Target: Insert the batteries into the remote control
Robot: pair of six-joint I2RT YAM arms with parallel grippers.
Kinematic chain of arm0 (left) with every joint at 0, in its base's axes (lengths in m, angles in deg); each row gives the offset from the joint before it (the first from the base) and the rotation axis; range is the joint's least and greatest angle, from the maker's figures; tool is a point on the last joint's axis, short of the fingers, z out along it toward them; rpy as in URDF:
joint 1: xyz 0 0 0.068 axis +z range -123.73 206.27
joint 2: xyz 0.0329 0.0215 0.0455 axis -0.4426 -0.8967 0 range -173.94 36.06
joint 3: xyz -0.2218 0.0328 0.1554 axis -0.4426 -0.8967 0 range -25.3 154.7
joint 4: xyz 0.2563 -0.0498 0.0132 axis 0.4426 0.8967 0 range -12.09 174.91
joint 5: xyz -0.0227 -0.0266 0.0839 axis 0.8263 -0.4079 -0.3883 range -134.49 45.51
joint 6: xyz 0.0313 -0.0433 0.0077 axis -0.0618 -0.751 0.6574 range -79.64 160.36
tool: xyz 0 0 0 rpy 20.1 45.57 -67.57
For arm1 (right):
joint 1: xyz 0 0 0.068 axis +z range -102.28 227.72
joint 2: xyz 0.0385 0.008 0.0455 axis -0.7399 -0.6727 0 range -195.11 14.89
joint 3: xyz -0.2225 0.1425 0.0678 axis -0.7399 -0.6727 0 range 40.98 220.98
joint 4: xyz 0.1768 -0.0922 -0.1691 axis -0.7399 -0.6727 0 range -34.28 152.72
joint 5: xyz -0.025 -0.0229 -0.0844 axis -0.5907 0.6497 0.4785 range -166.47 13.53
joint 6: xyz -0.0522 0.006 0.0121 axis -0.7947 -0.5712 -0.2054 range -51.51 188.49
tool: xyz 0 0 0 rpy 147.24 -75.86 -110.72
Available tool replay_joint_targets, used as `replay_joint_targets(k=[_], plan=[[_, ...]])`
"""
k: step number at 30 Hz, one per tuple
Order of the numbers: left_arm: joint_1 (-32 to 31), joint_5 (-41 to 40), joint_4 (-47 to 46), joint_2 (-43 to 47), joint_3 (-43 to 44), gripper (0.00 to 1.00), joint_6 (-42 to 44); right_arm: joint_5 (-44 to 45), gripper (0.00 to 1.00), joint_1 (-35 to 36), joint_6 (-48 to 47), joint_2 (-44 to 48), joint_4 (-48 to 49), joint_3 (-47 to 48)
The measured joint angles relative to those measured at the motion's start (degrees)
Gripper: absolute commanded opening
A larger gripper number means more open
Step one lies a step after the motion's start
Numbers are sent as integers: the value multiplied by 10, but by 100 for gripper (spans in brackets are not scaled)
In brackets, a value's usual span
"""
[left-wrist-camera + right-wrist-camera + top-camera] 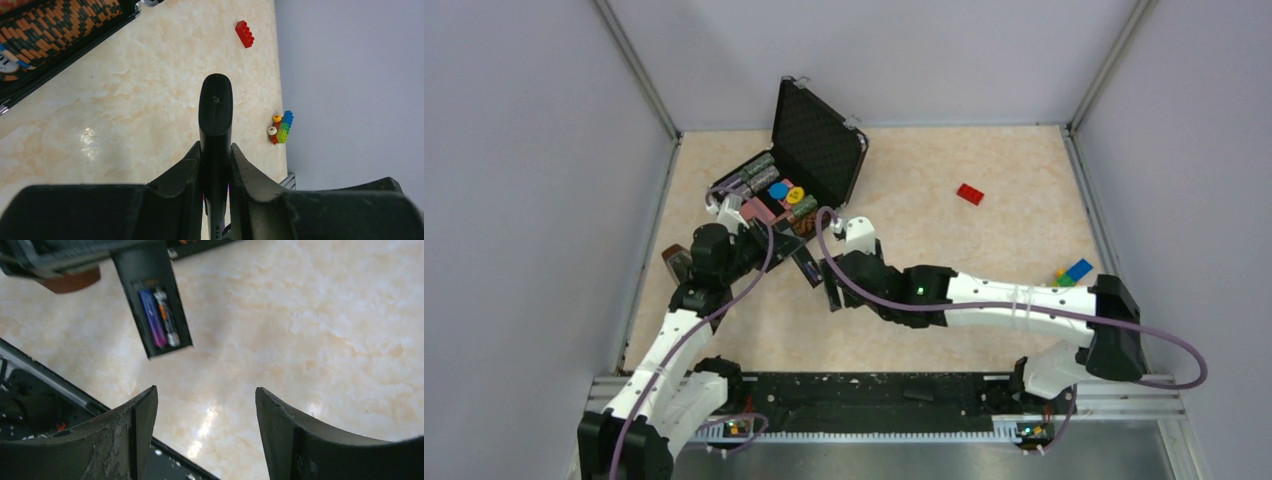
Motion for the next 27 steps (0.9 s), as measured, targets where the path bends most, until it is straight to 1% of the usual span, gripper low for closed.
replay_joint_targets(k=[5,9,13,16,20,27], plan=[[0,-11,22,-4,0,0,10,-15,72,-2,57,62,-61,-74],[0,-12,31,-4,0,0,12,-43,83,-7,118,83,-144,-132],[0,-12,33,0,-6,0,14,-70,87,-7,191,104,-219,-193],[0,-12,35,8,-15,0,15,-91,88,-7,245,137,-252,-232],[0,-14,39,18,-27,0,14,-124,88,-7,303,169,-265,-255],[0,-21,45,33,-34,0,12,-181,90,4,389,140,-260,-281]])
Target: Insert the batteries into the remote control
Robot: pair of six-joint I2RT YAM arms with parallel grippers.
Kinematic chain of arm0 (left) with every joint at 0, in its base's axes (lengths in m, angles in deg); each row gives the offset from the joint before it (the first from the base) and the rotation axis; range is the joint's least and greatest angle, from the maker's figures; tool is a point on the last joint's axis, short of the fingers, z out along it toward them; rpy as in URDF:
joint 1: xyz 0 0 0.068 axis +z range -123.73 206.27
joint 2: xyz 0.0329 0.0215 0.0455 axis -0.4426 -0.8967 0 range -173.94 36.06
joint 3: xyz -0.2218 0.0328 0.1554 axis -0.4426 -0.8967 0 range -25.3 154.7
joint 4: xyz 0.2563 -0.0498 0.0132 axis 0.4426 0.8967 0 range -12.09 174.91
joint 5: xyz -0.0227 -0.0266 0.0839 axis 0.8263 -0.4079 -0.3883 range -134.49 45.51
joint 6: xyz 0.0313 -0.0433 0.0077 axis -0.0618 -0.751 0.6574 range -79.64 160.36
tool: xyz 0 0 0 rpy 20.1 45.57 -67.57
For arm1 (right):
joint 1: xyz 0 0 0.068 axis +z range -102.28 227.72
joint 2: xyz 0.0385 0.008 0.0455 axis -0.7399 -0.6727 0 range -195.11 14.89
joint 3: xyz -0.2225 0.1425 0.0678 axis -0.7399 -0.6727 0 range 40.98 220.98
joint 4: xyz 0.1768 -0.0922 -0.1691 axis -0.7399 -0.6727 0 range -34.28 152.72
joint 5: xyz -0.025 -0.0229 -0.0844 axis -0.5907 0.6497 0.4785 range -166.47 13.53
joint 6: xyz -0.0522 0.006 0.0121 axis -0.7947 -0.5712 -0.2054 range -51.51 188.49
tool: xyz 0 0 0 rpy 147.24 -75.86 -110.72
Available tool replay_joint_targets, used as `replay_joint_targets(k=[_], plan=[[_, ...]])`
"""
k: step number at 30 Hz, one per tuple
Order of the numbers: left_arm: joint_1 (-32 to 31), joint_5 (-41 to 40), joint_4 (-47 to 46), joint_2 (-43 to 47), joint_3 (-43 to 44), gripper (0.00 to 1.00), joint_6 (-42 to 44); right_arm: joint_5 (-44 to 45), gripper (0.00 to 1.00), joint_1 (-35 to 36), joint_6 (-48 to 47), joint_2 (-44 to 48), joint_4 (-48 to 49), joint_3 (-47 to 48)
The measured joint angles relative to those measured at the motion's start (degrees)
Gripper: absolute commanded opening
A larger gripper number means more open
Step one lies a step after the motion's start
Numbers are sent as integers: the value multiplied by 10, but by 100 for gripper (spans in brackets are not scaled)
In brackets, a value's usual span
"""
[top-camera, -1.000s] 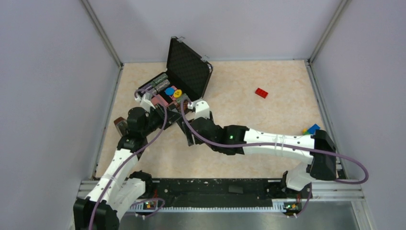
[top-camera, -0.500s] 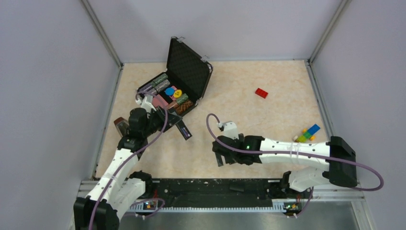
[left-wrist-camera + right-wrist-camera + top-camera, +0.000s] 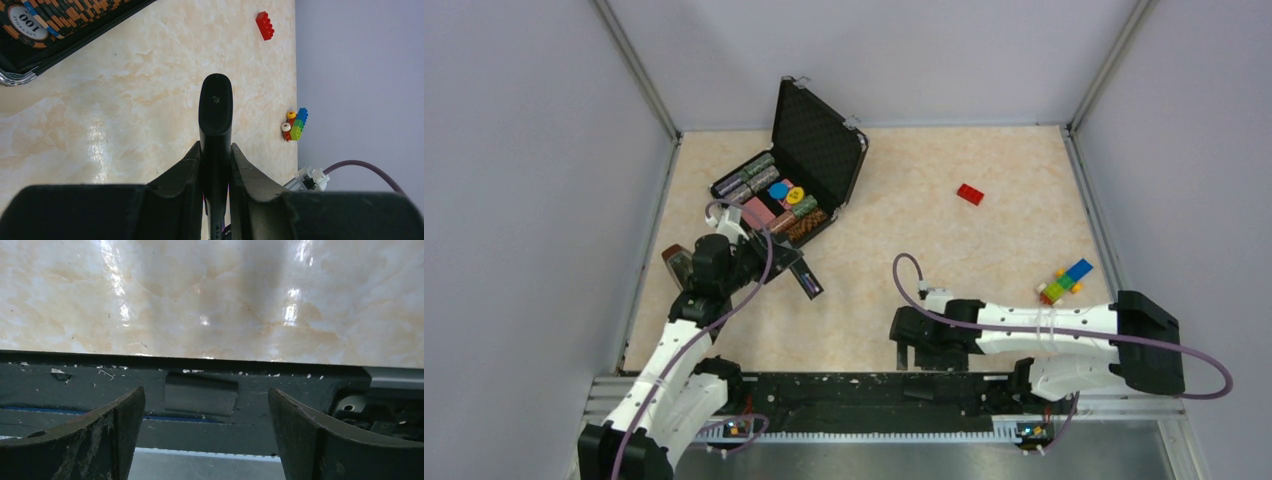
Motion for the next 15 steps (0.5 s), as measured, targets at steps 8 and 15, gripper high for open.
replay_joint_targets(k=[8,15], plan=[[0,-13,3,21,-9,0,-6,-27,92,22,85,-26,-3,-4],[0,-19,24,30,-10,0,-5,-37,92,47,139,-46,6,-9]])
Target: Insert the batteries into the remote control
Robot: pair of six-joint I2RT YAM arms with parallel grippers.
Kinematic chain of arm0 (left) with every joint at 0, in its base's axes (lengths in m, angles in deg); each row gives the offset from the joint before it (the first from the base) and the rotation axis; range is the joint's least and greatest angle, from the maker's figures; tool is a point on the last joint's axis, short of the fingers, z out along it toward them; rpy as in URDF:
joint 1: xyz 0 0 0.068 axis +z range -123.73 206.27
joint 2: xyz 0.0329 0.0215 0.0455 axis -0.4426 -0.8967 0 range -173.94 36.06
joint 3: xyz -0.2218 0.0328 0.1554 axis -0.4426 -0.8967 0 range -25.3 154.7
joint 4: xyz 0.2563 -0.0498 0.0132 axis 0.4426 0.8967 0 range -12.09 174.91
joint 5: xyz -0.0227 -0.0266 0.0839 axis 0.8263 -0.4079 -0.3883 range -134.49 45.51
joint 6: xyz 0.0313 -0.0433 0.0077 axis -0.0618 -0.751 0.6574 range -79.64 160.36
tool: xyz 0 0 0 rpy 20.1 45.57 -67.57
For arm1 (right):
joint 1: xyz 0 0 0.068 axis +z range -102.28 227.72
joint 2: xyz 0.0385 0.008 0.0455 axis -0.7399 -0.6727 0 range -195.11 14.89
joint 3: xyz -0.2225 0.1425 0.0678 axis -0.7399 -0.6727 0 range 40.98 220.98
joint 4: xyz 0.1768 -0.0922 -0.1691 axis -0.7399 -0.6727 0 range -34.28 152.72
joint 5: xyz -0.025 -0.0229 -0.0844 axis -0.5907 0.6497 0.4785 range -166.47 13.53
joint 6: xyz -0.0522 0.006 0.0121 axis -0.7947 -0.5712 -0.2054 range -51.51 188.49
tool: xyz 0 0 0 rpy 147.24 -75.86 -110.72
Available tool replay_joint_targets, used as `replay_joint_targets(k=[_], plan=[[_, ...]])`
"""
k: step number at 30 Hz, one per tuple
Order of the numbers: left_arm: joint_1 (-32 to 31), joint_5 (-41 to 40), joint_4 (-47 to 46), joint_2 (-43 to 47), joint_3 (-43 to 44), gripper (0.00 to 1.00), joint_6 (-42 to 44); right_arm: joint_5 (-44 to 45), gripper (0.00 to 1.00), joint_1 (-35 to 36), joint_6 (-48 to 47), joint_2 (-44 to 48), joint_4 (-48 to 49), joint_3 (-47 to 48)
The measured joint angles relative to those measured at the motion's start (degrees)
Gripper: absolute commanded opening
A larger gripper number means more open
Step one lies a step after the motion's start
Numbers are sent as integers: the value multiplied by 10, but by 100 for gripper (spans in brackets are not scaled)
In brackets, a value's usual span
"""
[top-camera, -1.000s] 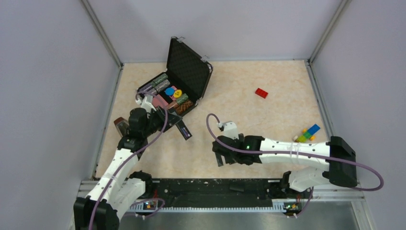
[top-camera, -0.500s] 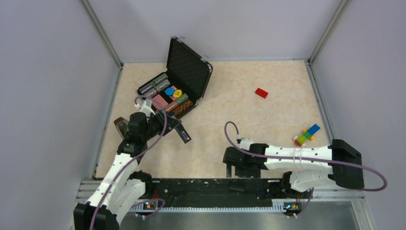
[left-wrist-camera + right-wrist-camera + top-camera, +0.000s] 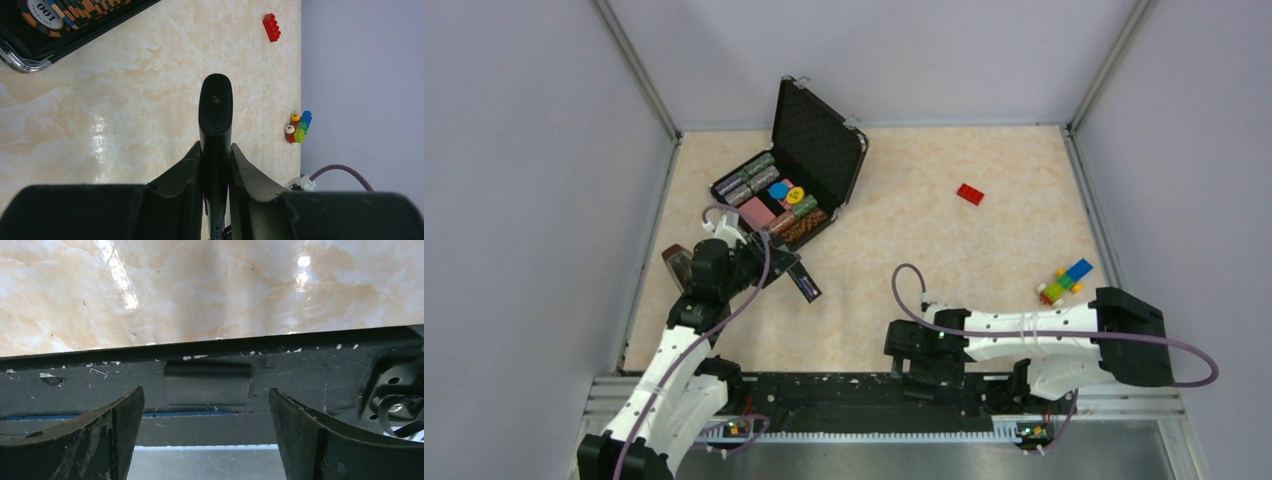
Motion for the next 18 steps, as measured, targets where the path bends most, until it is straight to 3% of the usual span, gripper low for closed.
replay_joint_targets(k=[11,14,18], plan=[[0,0,17,9,-1,0,10,-5,85,38,64,-35,19,-17],[0,0,23,14,-1,0,12,-3,81,39,64,-35,19,-17],[0,0,34,18,-1,0,14,-4,68,39,63,-26,22,-27]])
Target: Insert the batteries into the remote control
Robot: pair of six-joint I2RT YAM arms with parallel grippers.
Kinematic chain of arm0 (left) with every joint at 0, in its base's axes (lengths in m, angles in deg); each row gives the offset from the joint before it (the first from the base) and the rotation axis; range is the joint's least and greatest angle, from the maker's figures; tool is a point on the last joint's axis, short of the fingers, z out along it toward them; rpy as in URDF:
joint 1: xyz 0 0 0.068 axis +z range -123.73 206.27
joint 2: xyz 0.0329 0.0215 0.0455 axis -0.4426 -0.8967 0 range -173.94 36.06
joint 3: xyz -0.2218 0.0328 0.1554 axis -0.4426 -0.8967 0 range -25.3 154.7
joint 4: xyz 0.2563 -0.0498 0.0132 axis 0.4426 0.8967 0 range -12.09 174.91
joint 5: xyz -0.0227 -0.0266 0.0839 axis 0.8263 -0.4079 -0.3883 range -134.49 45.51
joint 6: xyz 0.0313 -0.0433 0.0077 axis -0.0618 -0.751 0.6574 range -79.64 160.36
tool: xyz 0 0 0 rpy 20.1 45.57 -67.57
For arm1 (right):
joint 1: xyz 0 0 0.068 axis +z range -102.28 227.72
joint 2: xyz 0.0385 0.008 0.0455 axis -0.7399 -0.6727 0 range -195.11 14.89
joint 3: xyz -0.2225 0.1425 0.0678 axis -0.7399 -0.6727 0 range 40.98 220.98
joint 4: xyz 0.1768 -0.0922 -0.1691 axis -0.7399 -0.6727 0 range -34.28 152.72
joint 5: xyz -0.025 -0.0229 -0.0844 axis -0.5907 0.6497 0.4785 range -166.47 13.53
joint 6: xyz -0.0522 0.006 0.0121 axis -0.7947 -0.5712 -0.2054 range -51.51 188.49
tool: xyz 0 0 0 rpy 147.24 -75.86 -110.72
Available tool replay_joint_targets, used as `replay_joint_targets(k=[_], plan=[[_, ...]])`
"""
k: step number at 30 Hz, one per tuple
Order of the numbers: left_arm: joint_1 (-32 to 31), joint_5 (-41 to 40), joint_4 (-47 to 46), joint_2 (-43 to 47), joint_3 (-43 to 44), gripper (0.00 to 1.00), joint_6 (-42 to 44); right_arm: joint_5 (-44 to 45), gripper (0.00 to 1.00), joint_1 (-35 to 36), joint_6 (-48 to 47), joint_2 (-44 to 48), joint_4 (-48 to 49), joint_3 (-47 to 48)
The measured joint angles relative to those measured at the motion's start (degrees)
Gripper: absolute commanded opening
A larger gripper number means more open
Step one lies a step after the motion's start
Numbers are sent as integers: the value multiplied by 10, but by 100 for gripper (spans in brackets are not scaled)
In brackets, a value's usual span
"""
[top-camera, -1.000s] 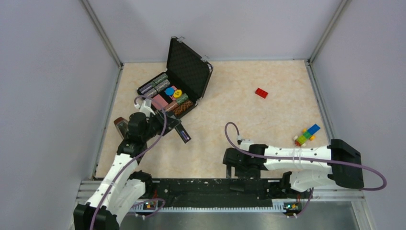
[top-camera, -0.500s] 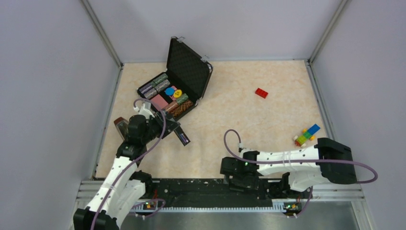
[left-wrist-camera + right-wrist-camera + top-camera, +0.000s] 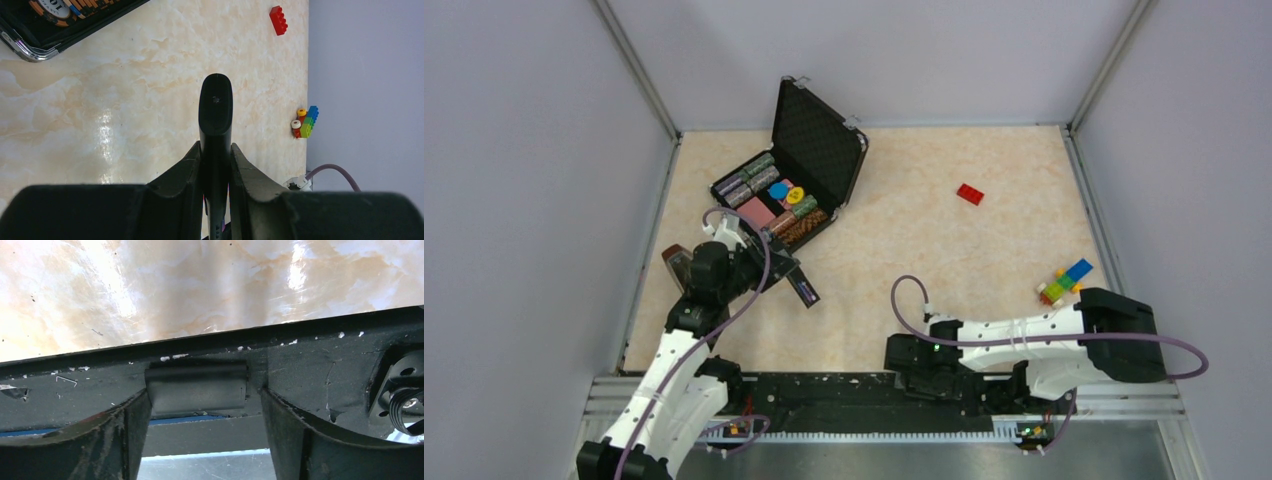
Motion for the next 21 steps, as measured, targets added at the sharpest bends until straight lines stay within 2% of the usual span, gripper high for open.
replay_joint_targets(k=[4,8,16,21], plan=[[0,0,9,6,0,0,1,-1,56,0,-7,17,2,-14],[0,0,11,10,0,0,1,-1,51,2,-25,14,4,-12],[0,5,12,10,0,0,7,33,52,5,-91,-17,17,34],[0,2,31,6,0,0,28,87,60,7,-186,-18,23,98]])
